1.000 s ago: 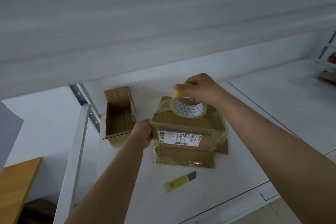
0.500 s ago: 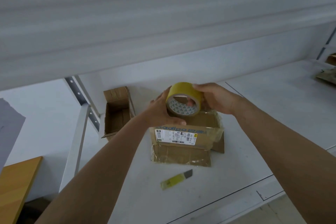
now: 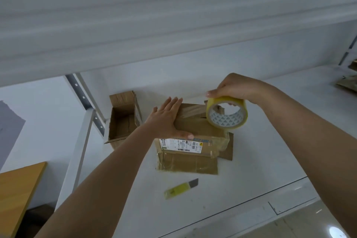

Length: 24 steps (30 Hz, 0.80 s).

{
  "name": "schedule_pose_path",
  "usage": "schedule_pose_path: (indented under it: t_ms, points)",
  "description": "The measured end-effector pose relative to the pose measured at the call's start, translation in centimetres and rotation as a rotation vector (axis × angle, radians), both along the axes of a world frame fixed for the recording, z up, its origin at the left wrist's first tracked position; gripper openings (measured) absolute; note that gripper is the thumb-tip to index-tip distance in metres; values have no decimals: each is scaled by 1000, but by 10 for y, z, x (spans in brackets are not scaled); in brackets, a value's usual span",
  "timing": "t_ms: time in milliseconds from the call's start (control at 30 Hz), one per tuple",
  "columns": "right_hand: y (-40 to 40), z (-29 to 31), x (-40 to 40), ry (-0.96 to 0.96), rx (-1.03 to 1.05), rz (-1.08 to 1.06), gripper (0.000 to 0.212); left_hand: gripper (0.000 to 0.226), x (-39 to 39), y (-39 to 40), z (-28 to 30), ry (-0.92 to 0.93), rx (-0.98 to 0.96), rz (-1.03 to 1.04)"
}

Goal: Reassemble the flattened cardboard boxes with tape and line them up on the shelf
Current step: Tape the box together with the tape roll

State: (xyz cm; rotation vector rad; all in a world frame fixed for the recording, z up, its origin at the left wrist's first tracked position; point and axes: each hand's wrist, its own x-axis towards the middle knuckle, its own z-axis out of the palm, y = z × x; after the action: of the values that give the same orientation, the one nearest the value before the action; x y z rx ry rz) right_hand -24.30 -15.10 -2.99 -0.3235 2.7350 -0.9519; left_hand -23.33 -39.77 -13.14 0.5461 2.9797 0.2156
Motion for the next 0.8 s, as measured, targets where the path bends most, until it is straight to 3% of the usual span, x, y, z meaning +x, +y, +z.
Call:
schedule_pose_path:
  t_ms: [133,333,467,567,800]
  points:
    - [15,-11,5,-112,-146,-28,33,140,1,4,-1,11,-15,-4]
    - [44,-12,-3,17,73,-69,54,138,-1,-8,-7,38,-25,20]
    - [71,-28,-7,0,66,-125,51,140,-4,-6,-12,65,-59,-8]
    - [77,-45,-9,10,1,-136,61,144,-7,-4,-12,73,-59,-10]
    - [81,-84,-5,-19,-49,-171,45,145,-4,-4,-13,70,-56,3]
